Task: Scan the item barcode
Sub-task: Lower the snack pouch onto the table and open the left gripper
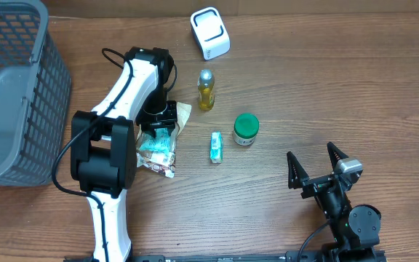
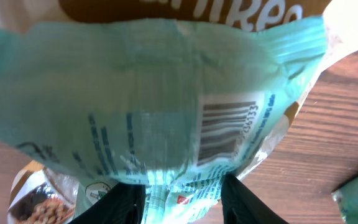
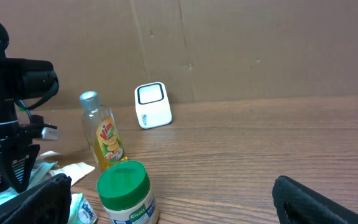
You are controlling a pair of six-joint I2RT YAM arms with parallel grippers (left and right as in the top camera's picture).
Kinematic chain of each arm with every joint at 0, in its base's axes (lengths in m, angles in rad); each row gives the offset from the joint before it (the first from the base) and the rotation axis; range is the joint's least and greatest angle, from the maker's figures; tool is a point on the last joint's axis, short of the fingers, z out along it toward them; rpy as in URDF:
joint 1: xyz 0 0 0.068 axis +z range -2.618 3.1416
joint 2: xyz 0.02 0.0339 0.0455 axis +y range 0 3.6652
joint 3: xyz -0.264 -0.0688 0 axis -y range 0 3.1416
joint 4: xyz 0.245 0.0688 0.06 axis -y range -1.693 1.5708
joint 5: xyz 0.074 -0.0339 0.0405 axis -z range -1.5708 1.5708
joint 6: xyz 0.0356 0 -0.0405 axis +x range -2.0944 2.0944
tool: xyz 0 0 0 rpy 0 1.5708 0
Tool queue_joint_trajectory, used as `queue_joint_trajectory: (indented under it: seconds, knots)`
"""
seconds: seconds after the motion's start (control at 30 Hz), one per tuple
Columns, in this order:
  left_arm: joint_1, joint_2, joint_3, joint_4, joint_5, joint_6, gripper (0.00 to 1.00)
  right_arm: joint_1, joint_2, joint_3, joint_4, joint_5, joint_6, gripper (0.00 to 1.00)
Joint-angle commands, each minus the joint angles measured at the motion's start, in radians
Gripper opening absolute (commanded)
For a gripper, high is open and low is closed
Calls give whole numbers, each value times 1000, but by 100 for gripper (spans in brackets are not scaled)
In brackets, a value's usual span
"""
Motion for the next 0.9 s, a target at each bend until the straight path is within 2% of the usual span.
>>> queue_joint_trajectory:
  seconds: [0.0, 0.1, 0.2, 0.4, 0.53, 0.63, 0.77, 0.87]
  knots:
    - [15, 19, 95, -44, -11, 4, 43, -4, -8, -11, 3, 9, 3, 100]
    - [18, 19, 199, -104, -11, 0, 43, -4, -8, -11, 3, 9, 3, 100]
    - [18, 19, 245, -117, -12, -14, 34, -4, -8, -11, 3, 9, 3, 100]
    - [18, 24, 191, -54, -32, -34, 25, -4, -8, -11, 3, 9, 3, 100]
    - [18, 30, 123, -4, -55, -40, 24, -4, -8, -11, 3, 9, 3, 100]
    - [19, 30, 69, 34, -112, -49, 31, -4, -8, -11, 3, 9, 3, 100]
    - [19, 29, 52, 60, -102, -42, 42, -4, -8, -11, 3, 9, 3, 100]
    - [19, 17, 109, 30, -95, -32, 44, -4, -8, -11, 3, 9, 3, 100]
